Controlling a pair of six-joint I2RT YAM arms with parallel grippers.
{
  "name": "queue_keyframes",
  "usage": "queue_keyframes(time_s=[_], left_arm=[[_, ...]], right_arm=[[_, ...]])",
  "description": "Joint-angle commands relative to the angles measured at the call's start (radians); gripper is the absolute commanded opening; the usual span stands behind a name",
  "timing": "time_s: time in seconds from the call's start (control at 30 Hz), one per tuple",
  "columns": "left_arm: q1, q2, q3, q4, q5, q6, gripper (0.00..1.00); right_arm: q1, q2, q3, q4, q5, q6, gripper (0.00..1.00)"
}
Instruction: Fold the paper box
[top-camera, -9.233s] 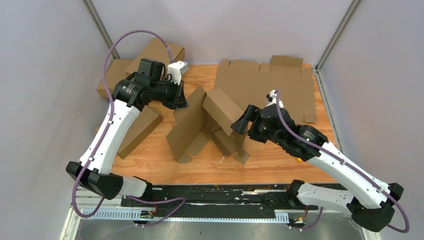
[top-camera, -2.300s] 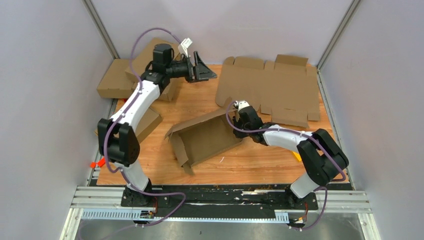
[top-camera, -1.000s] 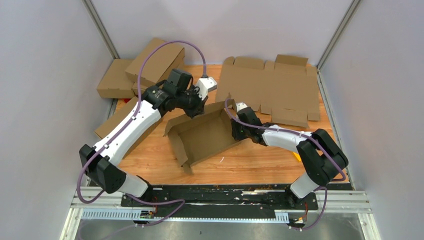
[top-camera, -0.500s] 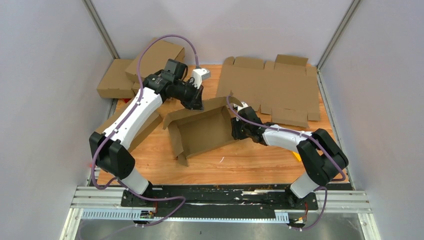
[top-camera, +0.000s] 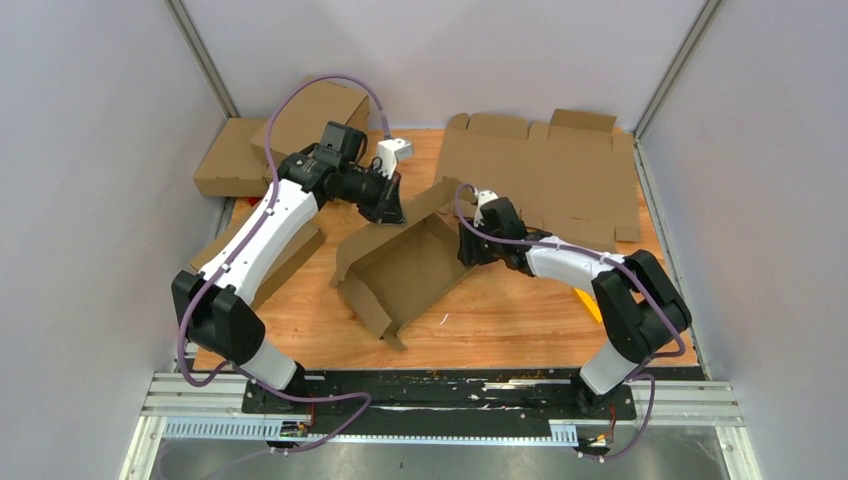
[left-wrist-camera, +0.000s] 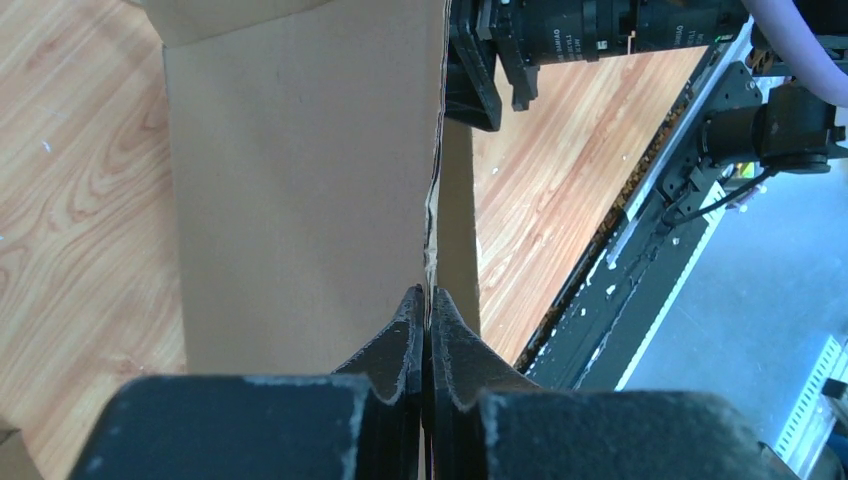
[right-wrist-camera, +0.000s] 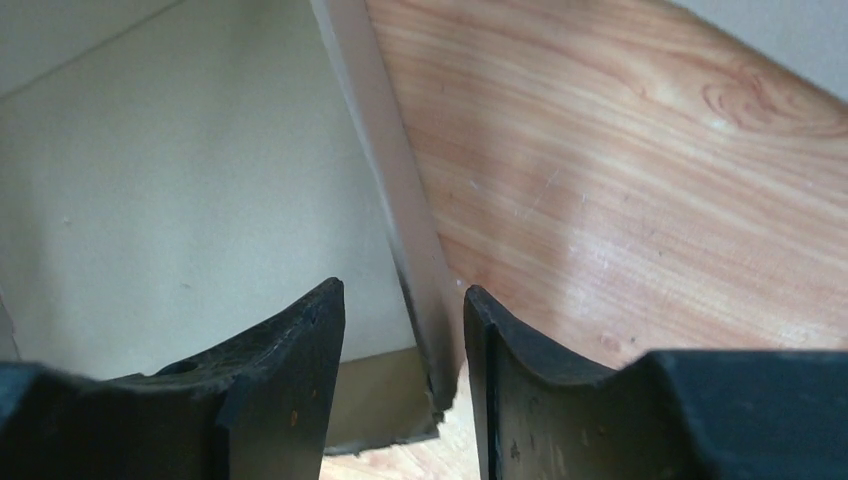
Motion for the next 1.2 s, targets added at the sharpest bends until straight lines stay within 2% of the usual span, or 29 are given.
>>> queue_keyframes(time_s=[0.0, 0.13, 0.27, 0.5, 0.63, 0.7, 0.8, 0.93, 1.1, 1.17], left_arm=[[0.005, -0.057, -0.007, 0.04, 0.0, -0.037, 0.0], [-0.006, -0.048, 0.004, 0.032, 0.007, -0.032, 0.0], [-0.009, -0.036, 0.015, 0.022, 0.018, -0.022, 0.0], [-0.021, -0.037, 0.021, 0.012, 0.061, -0.009, 0.0], [-0.025, -0.045, 0.024, 0.006, 0.058, -0.001, 0.0], [-0.025, -0.048, 0.019, 0.006, 0.064, 0.001, 0.0], [-0.025, -0.051, 0.019, 0.006, 0.062, 0.002, 0.0], [-0.026, -0.052, 0.023, 0.006, 0.054, 0.0, 0.0], [-0.026, -0.067, 0.013, 0.01, 0.033, -0.011, 0.0], [-0.025, -0.073, 0.009, 0.016, 0.023, -0.015, 0.0]], right_arm=[[0.0, 0.048, 0.08, -0.036, -0.004, -0.013, 0.51], [0.003, 0.07, 0.108, -0.039, 0.039, -0.032, 0.57], [0.023, 0.104, 0.115, 0.013, 0.065, -0.081, 0.7], [0.074, 0.203, 0.178, 0.127, 0.131, -0.208, 0.73], [0.083, 0.267, 0.233, 0.11, 0.146, -0.241, 0.61], [0.087, 0.285, 0.239, 0.105, 0.169, -0.24, 0.59], [0.109, 0.3, 0.255, 0.089, 0.271, -0.284, 0.45], [0.156, 0.307, 0.257, 0.049, 0.435, -0.303, 0.33], [0.17, 0.282, 0.234, 0.007, 0.567, -0.251, 0.27], [0.171, 0.269, 0.228, -0.015, 0.573, -0.215, 0.27]])
